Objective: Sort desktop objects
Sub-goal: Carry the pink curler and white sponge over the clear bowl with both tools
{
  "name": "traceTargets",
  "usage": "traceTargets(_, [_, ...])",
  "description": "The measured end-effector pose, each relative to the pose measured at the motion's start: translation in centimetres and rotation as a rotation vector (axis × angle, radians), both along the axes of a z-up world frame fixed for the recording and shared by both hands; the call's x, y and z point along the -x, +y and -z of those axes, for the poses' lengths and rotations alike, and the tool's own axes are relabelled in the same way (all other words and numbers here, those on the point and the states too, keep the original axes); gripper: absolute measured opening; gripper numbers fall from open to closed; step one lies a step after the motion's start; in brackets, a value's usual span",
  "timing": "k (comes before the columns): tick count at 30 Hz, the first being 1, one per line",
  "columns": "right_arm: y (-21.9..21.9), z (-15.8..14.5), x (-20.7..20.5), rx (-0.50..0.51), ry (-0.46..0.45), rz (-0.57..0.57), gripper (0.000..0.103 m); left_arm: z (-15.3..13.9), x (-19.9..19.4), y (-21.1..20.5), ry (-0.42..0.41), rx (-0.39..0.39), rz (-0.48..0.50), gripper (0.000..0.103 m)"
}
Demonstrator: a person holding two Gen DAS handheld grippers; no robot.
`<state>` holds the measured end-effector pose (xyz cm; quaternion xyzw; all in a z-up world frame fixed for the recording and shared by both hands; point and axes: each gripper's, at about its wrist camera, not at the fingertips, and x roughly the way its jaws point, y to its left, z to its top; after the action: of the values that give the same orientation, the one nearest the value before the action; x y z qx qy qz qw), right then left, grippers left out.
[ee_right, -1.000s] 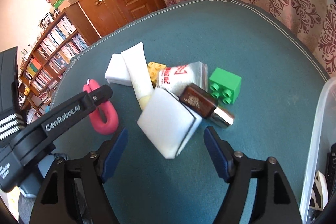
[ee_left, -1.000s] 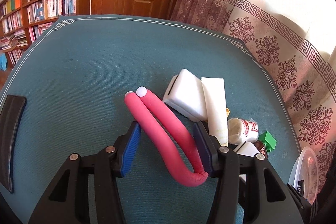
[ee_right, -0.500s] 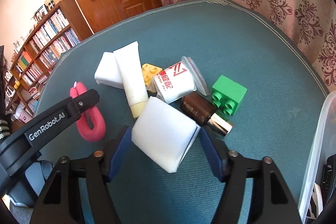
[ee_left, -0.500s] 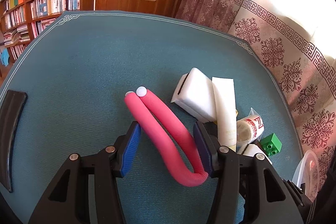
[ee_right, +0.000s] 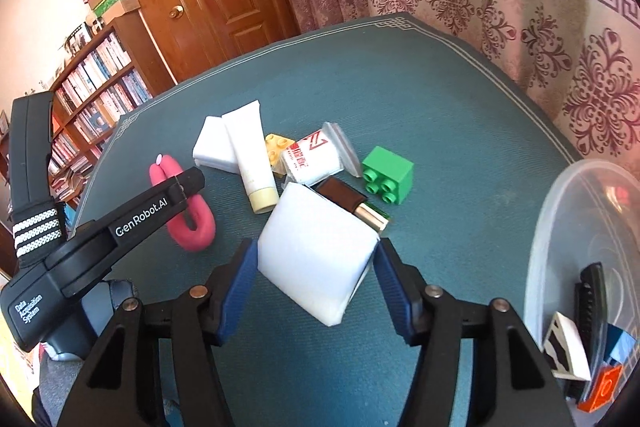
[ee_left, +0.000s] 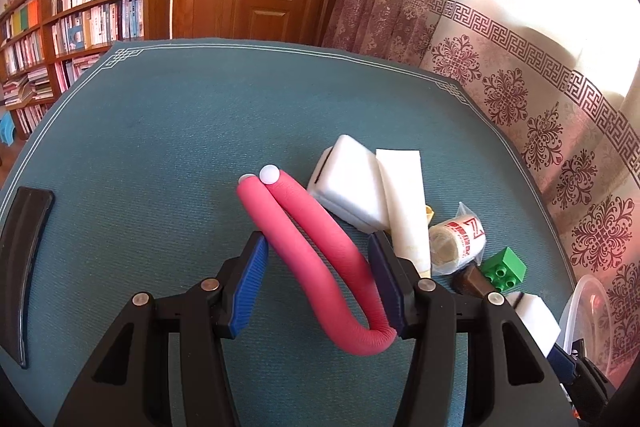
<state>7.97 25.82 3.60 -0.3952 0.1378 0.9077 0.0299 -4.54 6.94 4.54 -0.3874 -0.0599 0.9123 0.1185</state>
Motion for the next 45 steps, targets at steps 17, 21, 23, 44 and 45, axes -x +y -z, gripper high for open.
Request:
traceTargets(17, [5.5, -2.4, -6.6, -0.022, 0.045, 0.224, 0.064, -0.5, -3.7, 4.3, 0.028, -0.045, 0.221, 0.055])
traceTargets(21, [6.7, -3.2, -8.5, -0.035, 0.063, 0.284, 0.064, -0.5, -4.9, 5.4, 0.035, -0.049, 0.278, 0.055])
traceTargets(23, [7.5, -3.4, -9.4, -0.034, 0.068, 0.317, 0.064, -0.7, -5.7, 5.9, 0.046, -0.043, 0.302, 0.055])
traceTargets(44, [13.9, -3.7, -15.6, -0.029, 0.102, 0.549, 0.064, -0.4, -10.6, 9.0, 0.054, -0.072, 0.514, 0.055])
traceTargets(45, [14.0, -3.5, -15.6, -0.027, 0.098, 0.549, 0.064, -0.3, -10.6, 9.0, 0.05, -0.072, 0.516, 0.055])
